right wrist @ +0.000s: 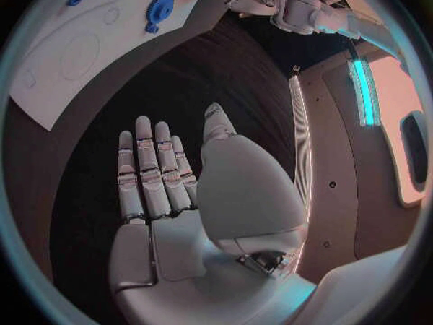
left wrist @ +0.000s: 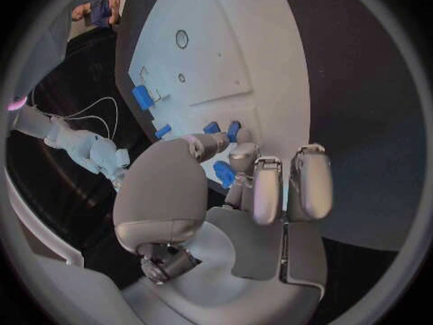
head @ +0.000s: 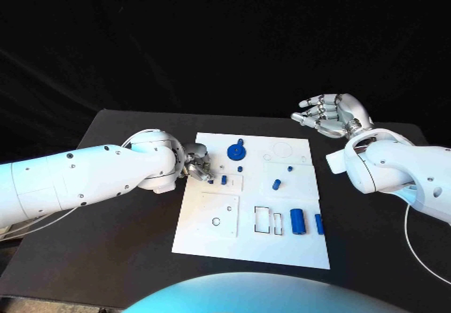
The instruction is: Assemble the parts on the task board
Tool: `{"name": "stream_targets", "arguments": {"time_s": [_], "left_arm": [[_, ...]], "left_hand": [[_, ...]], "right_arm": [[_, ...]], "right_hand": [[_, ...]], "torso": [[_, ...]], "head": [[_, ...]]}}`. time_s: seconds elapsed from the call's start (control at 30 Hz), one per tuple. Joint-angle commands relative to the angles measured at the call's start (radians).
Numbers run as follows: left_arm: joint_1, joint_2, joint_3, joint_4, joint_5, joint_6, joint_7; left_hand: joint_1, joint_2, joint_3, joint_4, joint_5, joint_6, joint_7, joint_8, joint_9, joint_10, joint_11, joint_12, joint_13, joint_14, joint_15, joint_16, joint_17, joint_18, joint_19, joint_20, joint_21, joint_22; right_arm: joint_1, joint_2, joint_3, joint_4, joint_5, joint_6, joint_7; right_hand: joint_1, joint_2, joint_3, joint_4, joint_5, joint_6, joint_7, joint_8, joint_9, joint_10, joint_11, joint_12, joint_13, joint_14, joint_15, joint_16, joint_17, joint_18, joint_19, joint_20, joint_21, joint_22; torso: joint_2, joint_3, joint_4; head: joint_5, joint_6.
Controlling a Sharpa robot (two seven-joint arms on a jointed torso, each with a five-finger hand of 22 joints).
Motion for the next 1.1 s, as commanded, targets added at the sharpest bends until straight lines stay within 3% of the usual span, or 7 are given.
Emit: {"name": "stream_targets", "arguments": {"time_s": [0.03,1.1], "left_arm": [[-0.003,0.001,-0.001,0.003,-0.004,0.032,0.000],[-0.009,0.024,-0.001,-0.021,0.009,0.039,-0.005]], "left_hand": [[0.000,0.005,0.171,-0.166,0.008,0.000,-0.005,0.004,0.001,0.006,0.002,0.003,0.000,0.072,-0.009,0.005,0.143,-0.005,0.006,0.002,0.004,0.001],[-0.005,0.000,0.177,-0.171,0.016,0.003,-0.006,0.006,0.001,0.012,0.001,0.005,0.006,0.072,-0.010,0.005,0.143,-0.005,0.007,0.001,0.004,0.002]], "right_arm": [[-0.001,0.000,0.000,0.000,-0.004,0.013,0.010],[-0.002,0.001,0.000,-0.001,-0.002,0.014,0.011]], "right_hand": [[-0.010,0.000,0.007,0.001,-0.001,0.005,0.058,0.007,-0.002,0.003,0.006,-0.004,-0.002,0.002,0.008,-0.006,-0.001,0.014,-0.008,0.002,-0.004,-0.001],[-0.010,0.000,0.007,0.001,-0.001,0.005,0.058,0.007,-0.002,0.003,0.006,-0.004,-0.002,0.002,0.008,-0.006,-0.001,0.014,-0.008,0.002,-0.004,-0.001]], "torso": [[0.000,-0.0003,0.0001],[0.001,0.0003,-0.0010]], "head": [[0.000,0.000],[-0.001,-0.004]]}}
